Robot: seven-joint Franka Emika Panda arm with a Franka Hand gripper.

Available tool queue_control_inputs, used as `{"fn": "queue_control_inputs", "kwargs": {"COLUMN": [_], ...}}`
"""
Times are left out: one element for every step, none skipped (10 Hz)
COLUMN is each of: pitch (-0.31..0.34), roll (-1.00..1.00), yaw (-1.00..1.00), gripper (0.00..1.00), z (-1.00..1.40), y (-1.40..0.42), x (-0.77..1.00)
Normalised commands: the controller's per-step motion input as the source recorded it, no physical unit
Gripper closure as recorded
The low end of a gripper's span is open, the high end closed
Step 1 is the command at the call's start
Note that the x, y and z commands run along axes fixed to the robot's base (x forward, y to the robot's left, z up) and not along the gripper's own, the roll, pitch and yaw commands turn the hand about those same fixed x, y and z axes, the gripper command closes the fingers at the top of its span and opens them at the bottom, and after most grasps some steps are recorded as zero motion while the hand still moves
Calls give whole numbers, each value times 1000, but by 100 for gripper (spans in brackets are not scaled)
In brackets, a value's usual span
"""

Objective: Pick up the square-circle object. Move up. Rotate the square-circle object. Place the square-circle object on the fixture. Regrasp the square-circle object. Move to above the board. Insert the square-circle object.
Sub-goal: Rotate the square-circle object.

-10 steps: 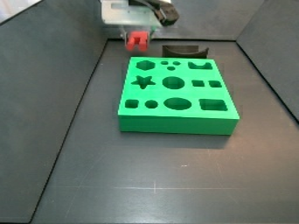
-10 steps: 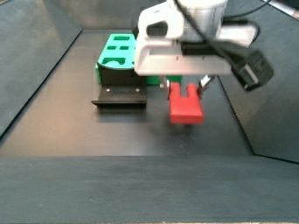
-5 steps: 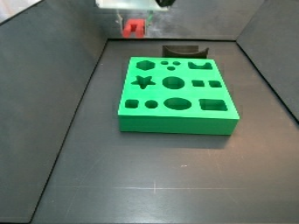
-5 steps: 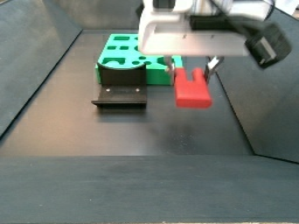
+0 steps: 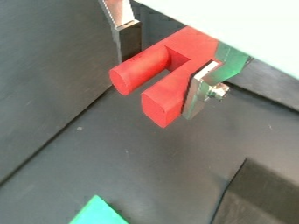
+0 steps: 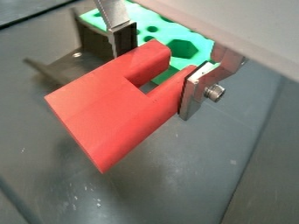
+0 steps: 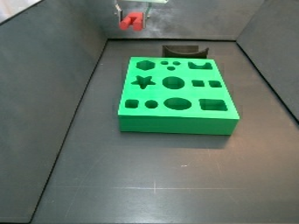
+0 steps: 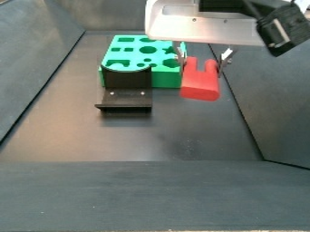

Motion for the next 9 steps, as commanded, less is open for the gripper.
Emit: {"fn": "queue_control_inputs", "kwargs": {"pitch": [-3, -3, -3, -4, -4, -4, -4, -4, -5], "roll": [-2, -2, -2, -2, -2, -2, -2, -2, -2], "yaw": [-1000, -1000, -1000, -1000, -1000, -1000, -1000, -1000, -1000], "gripper": [100, 100, 100, 100, 100, 100, 100, 100, 100], "z": [-48, -37, -34, -27, -25, -23, -23, -23, -23], "y": [11, 12, 12, 12, 13, 12, 12, 12, 13], "x": [28, 32, 33, 33, 34, 34, 34, 34, 34]}}
